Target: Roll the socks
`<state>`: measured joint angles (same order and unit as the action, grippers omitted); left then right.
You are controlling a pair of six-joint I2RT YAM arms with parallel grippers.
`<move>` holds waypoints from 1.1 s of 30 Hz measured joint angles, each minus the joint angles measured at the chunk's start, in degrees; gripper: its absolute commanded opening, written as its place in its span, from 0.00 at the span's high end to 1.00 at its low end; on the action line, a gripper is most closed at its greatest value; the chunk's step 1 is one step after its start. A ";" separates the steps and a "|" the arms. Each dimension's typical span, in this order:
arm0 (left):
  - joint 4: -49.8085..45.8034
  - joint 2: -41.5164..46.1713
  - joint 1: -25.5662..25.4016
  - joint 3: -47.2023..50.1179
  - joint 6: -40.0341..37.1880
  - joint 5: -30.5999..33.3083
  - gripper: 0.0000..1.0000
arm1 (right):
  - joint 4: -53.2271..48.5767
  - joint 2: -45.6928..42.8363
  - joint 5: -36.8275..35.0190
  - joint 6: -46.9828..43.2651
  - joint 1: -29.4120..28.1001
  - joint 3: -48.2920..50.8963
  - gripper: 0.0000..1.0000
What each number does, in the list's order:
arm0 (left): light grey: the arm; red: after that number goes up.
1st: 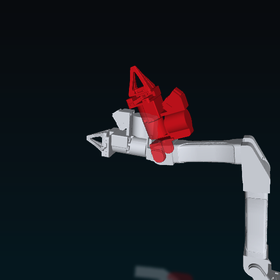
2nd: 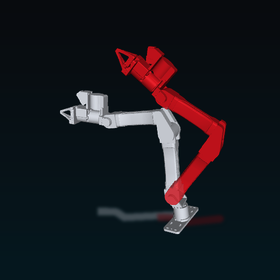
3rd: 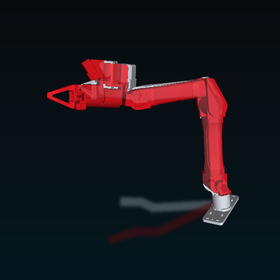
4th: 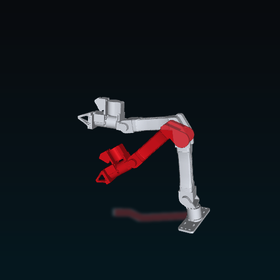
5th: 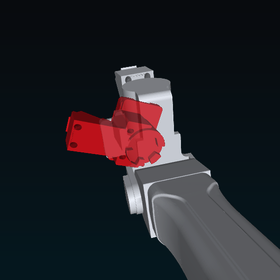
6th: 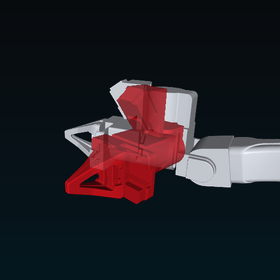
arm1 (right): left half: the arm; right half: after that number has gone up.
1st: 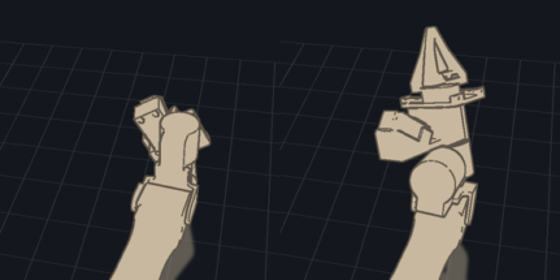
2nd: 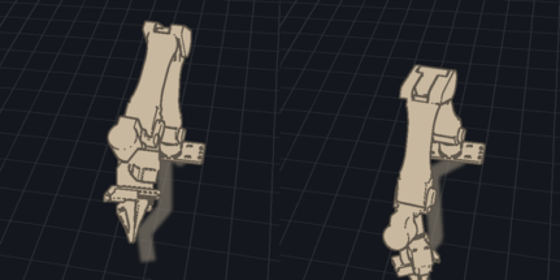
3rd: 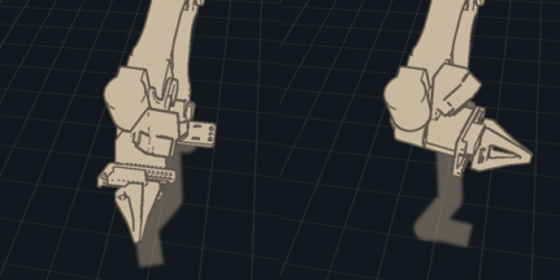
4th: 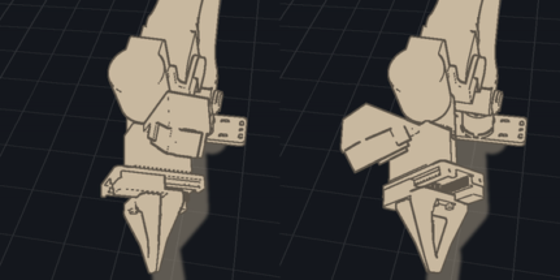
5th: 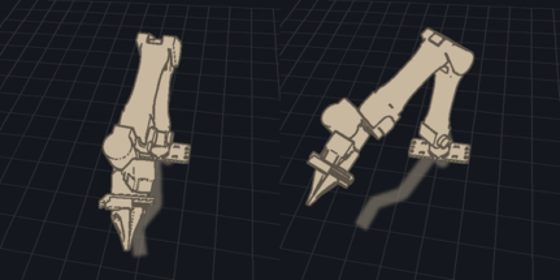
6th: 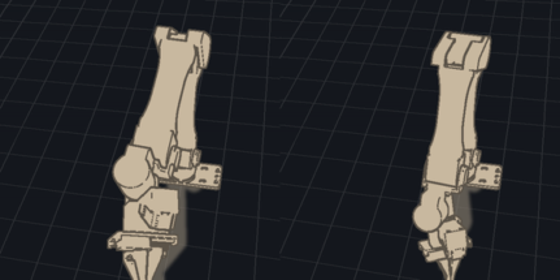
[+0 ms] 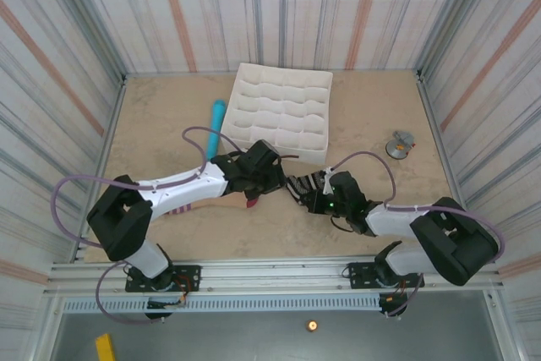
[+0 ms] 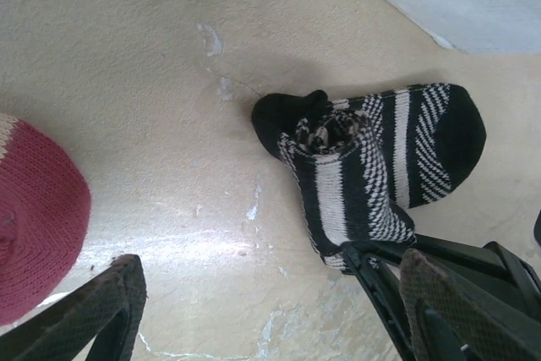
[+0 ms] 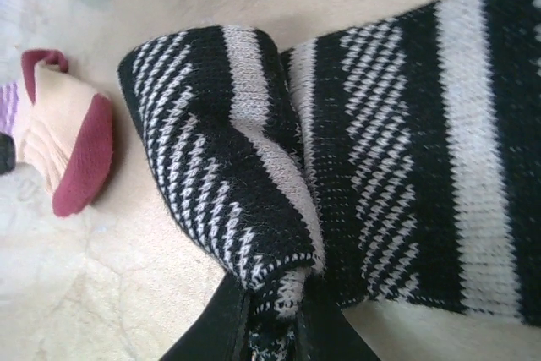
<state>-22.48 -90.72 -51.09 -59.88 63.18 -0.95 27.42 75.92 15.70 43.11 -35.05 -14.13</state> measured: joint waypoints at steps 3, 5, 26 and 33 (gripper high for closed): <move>0.26 -1.11 -0.24 0.00 -0.48 0.00 0.29 | 0.00 1.60 4.09 2.21 2.49 -0.74 1.00; 0.50 -2.12 -0.35 -0.13 -1.18 -0.17 0.34 | 0.79 2.84 6.91 3.98 4.28 -0.87 1.00; 8.90 -14.40 -0.24 -5.84 -8.59 -5.22 0.44 | 2.10 8.52 17.18 17.94 11.06 -3.02 1.00; 8.74 -16.83 0.02 -8.55 -9.03 -5.49 0.46 | 1.90 8.48 17.57 18.23 11.56 -3.02 1.00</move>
<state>-13.74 -107.55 -51.07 -68.42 54.15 -6.44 29.32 84.40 33.28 61.34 -23.49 -17.15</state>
